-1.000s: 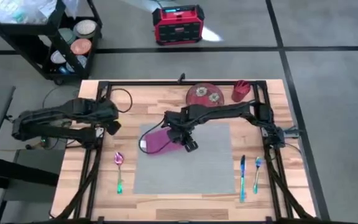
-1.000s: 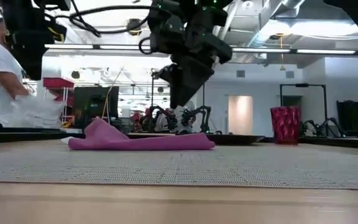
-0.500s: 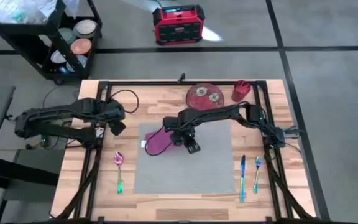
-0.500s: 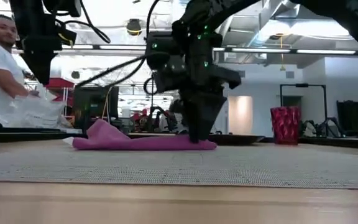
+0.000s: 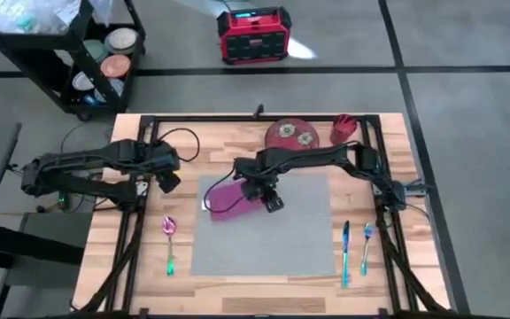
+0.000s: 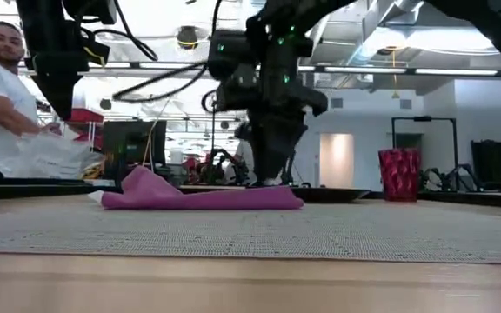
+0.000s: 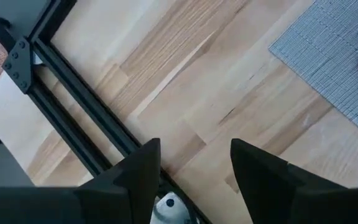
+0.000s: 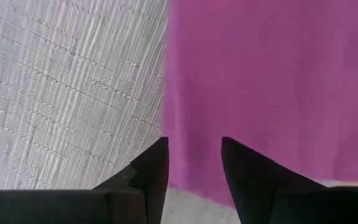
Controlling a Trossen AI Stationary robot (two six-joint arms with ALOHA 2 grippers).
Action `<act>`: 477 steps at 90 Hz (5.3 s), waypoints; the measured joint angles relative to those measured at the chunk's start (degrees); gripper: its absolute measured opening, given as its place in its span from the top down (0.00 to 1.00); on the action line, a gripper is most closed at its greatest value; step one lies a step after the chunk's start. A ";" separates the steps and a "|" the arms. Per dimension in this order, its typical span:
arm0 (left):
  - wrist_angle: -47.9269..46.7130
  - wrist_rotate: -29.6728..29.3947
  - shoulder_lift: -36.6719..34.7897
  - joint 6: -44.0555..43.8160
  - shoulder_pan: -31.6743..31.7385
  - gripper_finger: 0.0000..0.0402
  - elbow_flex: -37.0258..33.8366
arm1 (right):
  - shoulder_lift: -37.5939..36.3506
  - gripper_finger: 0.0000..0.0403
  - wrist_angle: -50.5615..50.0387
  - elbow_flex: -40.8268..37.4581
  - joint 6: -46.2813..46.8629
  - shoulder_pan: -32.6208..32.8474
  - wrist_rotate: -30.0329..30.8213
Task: Set table place
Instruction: Fold the violet table napkin on the gray table mat, then put the blue fork on top of the violet table napkin
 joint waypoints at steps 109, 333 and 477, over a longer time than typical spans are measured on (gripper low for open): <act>-1.01 -0.35 -0.07 3.19 -0.02 0.56 0.00 | 1.18 0.91 0.80 -0.02 6.30 1.14 5.44; 34.54 -17.29 0.27 -94.14 -37.80 0.99 -15.80 | -59.66 0.82 -29.86 -8.46 47.04 1.99 35.79; 60.17 -16.15 -0.50 -58.27 -30.53 0.96 -15.78 | -66.24 0.62 14.60 -69.05 157.82 59.35 8.66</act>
